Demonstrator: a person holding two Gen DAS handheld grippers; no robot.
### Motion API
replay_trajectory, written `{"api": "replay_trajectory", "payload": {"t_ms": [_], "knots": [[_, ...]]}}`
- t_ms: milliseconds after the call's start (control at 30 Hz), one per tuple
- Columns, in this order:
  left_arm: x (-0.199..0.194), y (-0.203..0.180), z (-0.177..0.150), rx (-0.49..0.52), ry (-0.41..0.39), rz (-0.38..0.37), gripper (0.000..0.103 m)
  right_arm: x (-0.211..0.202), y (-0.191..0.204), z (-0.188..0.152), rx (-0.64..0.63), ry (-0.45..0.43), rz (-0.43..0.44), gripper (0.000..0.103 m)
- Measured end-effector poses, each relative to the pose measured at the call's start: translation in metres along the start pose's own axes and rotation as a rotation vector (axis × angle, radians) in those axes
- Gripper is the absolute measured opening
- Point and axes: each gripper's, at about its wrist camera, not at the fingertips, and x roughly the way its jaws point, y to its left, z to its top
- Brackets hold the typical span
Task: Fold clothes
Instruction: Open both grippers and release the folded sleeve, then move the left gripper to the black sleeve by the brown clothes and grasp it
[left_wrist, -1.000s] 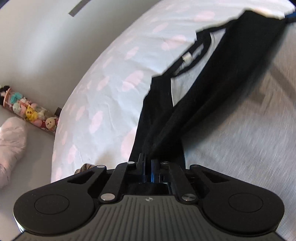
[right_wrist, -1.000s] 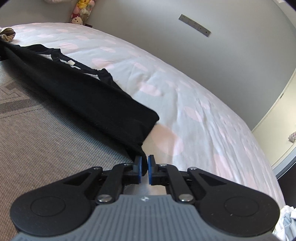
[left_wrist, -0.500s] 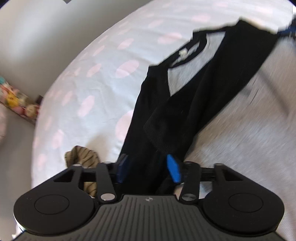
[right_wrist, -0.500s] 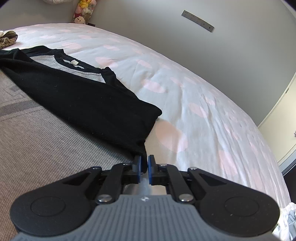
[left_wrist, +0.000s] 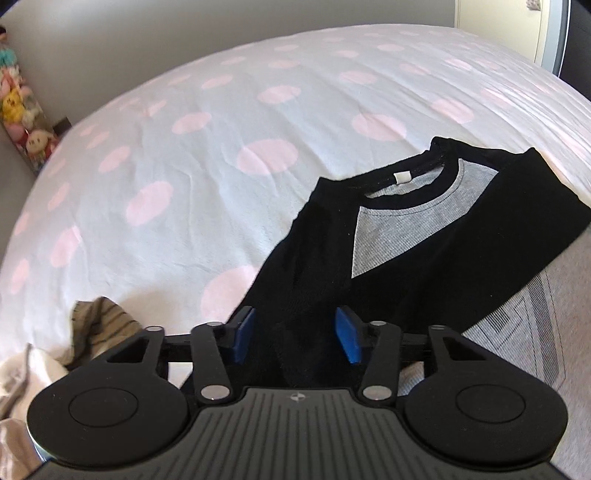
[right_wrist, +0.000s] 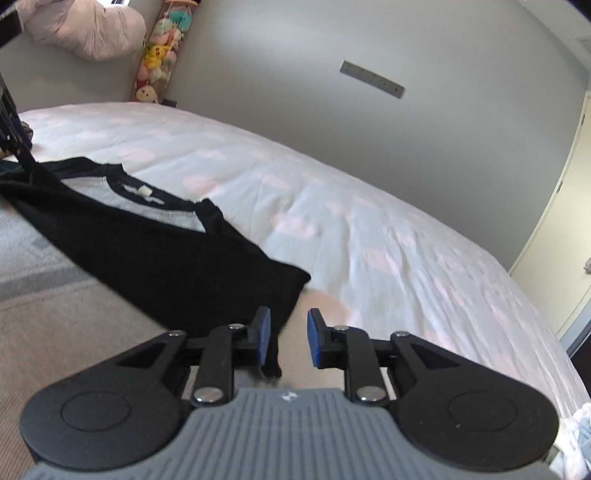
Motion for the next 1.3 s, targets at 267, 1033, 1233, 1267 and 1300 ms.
{"api": "replay_trajectory", "payload": {"t_ms": [267,1033,1233,1267,1300], "knots": [[-0.003,0.017,0.0,-0.099,-0.076,-0.021,0.002,0.019,0.01,-0.011,0.003,0.079,0.077,0.022],[-0.125,0.088,-0.066,-0.117,-0.017,0.272,0.047,0.01,0.012,-0.012,-0.006,0.043,0.07,0.028],[-0.192,0.131,-0.113,-0.183,0.021,0.415,0.049,-0.001,0.013,-0.005,-0.028,-0.01,0.048,0.03],[-0.2,0.137,-0.122,-0.199,0.027,0.432,0.049,-0.003,0.013,-0.005,-0.027,-0.022,0.046,0.031],[-0.208,0.143,-0.13,-0.215,0.032,0.449,0.05,-0.005,0.014,-0.004,-0.028,-0.032,0.043,0.034]]}}
